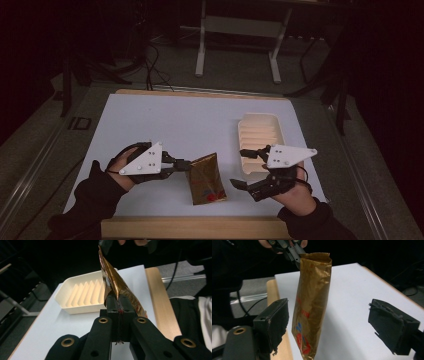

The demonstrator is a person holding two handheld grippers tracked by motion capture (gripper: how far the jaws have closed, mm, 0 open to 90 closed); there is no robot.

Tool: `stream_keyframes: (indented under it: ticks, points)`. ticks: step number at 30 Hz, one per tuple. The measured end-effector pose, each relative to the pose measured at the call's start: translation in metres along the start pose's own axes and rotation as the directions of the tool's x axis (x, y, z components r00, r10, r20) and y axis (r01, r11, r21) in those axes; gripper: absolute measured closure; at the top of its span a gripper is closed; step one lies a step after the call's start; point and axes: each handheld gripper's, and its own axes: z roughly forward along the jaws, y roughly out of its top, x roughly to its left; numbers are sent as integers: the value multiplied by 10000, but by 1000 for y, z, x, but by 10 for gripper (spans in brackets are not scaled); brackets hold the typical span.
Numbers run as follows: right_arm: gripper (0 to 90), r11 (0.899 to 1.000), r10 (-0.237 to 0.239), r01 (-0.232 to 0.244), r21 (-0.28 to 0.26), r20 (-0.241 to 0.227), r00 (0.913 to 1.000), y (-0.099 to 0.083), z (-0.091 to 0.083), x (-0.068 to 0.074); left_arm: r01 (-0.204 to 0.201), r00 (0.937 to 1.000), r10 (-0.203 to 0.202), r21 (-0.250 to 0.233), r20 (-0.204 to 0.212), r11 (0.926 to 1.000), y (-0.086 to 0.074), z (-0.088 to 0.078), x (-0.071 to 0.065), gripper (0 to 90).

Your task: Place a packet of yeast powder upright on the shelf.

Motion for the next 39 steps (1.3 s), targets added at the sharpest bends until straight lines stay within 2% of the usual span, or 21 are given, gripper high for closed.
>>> stream_keyframes:
  ticks: [9, 17, 19, 24, 25, 26, 27, 29, 30, 34, 35, 37, 39]
  points:
    - [166, 9980, 52, -4, 637, -752, 9972, 8, 23, -3, -367, 9988, 370, -107, 328, 9993, 6, 3, -3, 900]
    - [240, 9941, -41, 193, 1065, -1417, 9899, 15, 36, -3, -512, 9973, 517, -117, 521, 9986, 11, 8, -5, 900]
    - [311, 9922, -134, 321, 1202, -1533, 9881, 16, 40, -2, -505, 9975, 509, -112, 481, 9987, 12, 9, -6, 900]
    - [435, 9897, 37, 247, 1410, -1981, 9802, 15, 46, -3, -483, 9981, 490, -201, 372, 9986, 12, 10, -6, 900]
    - [435, 9897, 37, 247, 1410, -1981, 9802, 15, 46, -3, -483, 9981, 490, -201, 372, 9986, 12, 10, -6, 900]
    - [501, 9867, 114, 247, 1610, -2196, 9755, 15, 48, -4, -511, 9980, 519, -233, 366, 9984, 14, 10, -7, 900]
    - [501, 9867, 114, 247, 1610, -2196, 9755, 15, 48, -4, -511, 9980, 519, -233, 366, 9984, 14, 10, -7, 900]
    - [559, 9831, 109, 326, 1802, -2353, 9719, 16, 50, -4, -523, 9978, 533, -252, 382, 9983, 15, 10, -8, 900]
    - [564, 9802, 55, 433, 1935, -2446, 9696, 16, 51, -3, -517, 9979, 526, -253, 381, 9983, 15, 11, -8, 900]
    - [701, 9676, -209, 832, 2384, -2529, 9673, 18, 53, -3, -521, 9975, 528, -168, 477, 9985, 15, 14, -10, 900]
    - [710, 9658, -220, 876, 2441, -2594, 9655, 17, 54, -4, -524, 9976, 531, -161, 454, 9985, 15, 14, -11, 900]
    - [735, 9664, -355, 1007, 2367, -2650, 9636, 17, 54, -6, -476, 9980, 479, -90, 411, 9988, 15, 15, -11, 898]
    - [755, 9658, -509, 1117, 2340, -2514, 9666, 16, 55, -7, -429, 9986, 430, -36, 294, 9991, 15, 16, -11, 895]
